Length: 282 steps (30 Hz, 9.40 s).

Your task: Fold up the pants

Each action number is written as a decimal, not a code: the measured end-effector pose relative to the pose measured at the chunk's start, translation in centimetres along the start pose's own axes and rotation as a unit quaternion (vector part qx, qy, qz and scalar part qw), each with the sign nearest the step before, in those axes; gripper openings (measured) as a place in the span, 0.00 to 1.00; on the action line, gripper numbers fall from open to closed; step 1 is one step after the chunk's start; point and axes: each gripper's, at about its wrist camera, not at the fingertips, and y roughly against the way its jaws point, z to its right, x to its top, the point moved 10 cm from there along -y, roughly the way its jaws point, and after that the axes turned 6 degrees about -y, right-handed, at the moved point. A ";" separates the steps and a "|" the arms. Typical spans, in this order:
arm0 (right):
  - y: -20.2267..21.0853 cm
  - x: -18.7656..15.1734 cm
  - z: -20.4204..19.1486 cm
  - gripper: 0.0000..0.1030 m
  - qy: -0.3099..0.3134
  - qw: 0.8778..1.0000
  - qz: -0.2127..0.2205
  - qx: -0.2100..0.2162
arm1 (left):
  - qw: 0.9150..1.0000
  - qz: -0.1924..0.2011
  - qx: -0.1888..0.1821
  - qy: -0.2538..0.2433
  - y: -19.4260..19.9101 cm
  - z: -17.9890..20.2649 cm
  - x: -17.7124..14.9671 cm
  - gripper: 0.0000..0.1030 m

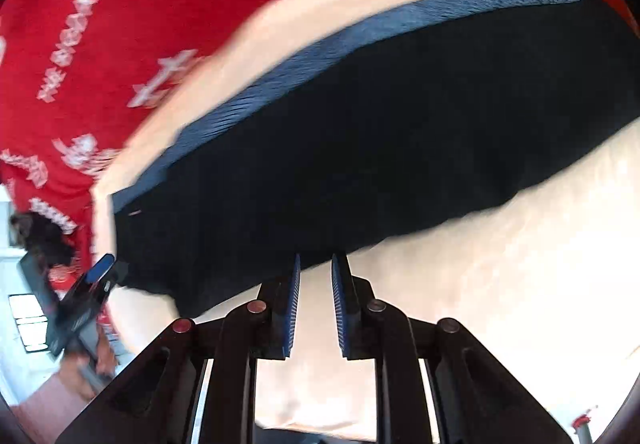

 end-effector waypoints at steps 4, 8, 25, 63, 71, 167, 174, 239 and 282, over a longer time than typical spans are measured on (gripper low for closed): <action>2.7 3.0 -0.4 0.18 -0.008 0.999 0.049 0.004 | 0.997 -0.017 0.001 0.071 -2.2 -1.1 0.0 0.95; 4.5 6.4 -5.3 0.28 0.103 0.992 0.059 0.030 | 0.995 -0.015 0.032 0.091 -2.4 -3.0 1.8 0.95; 2.2 16.5 -3.1 0.32 0.065 0.995 0.080 0.012 | 0.990 0.021 0.073 0.122 -2.0 -7.6 10.5 1.00; 14.3 11.3 23.9 0.05 -0.159 0.961 0.222 -0.041 | 0.999 -0.002 0.017 -0.044 -0.9 15.4 5.9 1.00; 12.6 9.0 26.8 0.12 -0.197 0.958 0.183 -0.101 | 0.999 -0.011 0.012 -0.040 -1.4 15.8 6.5 1.00; 11.2 2.7 16.9 0.57 -0.090 0.992 0.082 0.040 | 0.995 -0.089 -0.032 0.022 -0.2 25.3 6.9 1.00; 11.3 2.7 17.0 0.58 -0.099 0.991 0.082 0.047 | 0.995 -0.091 -0.041 0.030 -0.4 25.1 6.9 1.00; 12.0 5.9 22.7 0.46 -0.245 0.929 0.172 0.217 | 0.999 -0.041 0.014 0.002 -3.6 27.4 10.2 1.00; 14.9 3.2 -6.9 0.12 0.190 0.957 0.216 0.033 | 0.995 0.007 0.049 0.089 5.1 5.1 3.9 0.79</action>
